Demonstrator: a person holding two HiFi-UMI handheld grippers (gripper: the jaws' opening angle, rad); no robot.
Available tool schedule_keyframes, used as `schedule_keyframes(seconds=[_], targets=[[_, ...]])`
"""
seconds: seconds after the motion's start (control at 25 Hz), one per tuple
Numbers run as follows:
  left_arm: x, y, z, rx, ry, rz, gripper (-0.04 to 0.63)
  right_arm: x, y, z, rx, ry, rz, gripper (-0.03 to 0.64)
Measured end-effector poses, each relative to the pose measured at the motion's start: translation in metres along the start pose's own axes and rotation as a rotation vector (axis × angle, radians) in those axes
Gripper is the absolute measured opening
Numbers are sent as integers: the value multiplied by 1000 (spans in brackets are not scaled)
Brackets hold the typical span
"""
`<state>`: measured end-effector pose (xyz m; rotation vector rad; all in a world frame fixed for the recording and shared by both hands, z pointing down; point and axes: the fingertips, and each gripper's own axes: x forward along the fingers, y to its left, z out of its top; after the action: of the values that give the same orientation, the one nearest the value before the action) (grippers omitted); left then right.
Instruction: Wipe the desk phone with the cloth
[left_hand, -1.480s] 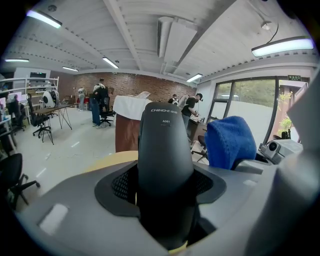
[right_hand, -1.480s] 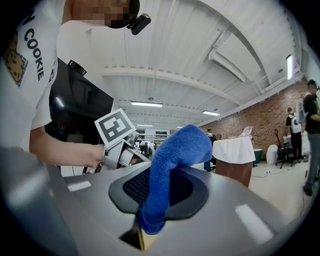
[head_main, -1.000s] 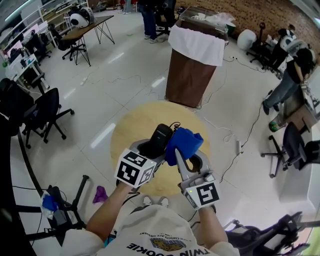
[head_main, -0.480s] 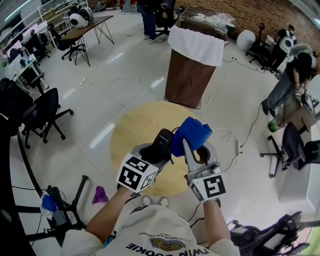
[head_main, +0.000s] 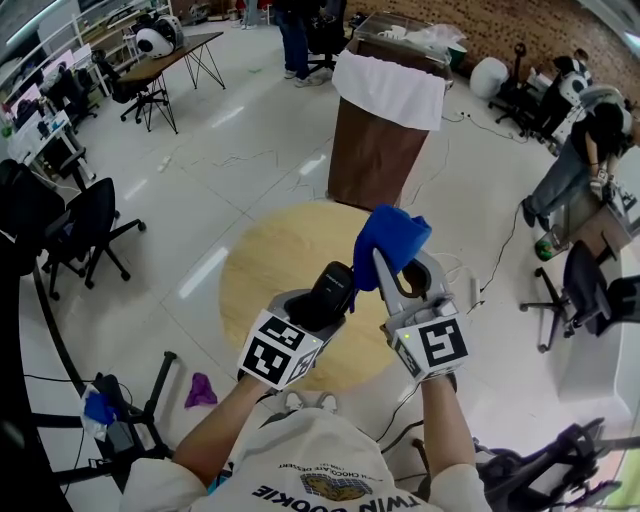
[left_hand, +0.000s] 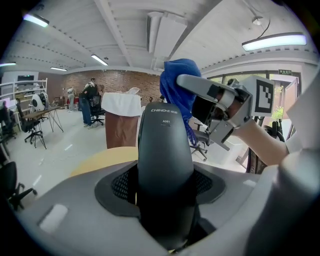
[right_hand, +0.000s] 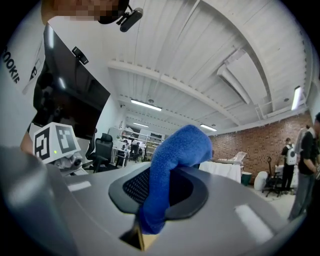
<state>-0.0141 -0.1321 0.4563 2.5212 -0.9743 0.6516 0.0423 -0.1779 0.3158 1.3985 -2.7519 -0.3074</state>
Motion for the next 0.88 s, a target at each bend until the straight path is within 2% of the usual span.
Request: schedule_keyframes(seconds=[0.32, 0.52, 0.68, 0.88], targets=[[5, -11, -3, 35, 14, -8, 267, 35, 0, -12, -22, 100, 93, 60], [7, -11, -6, 71, 26, 12, 267, 51, 18, -19, -48, 167, 201, 60], [7, -11, -6, 100, 29, 25, 267, 62, 34, -20, -29, 210, 285, 60], [10, -14, -10, 121, 42, 23, 267, 72, 57, -37, -61, 348, 400, 60]])
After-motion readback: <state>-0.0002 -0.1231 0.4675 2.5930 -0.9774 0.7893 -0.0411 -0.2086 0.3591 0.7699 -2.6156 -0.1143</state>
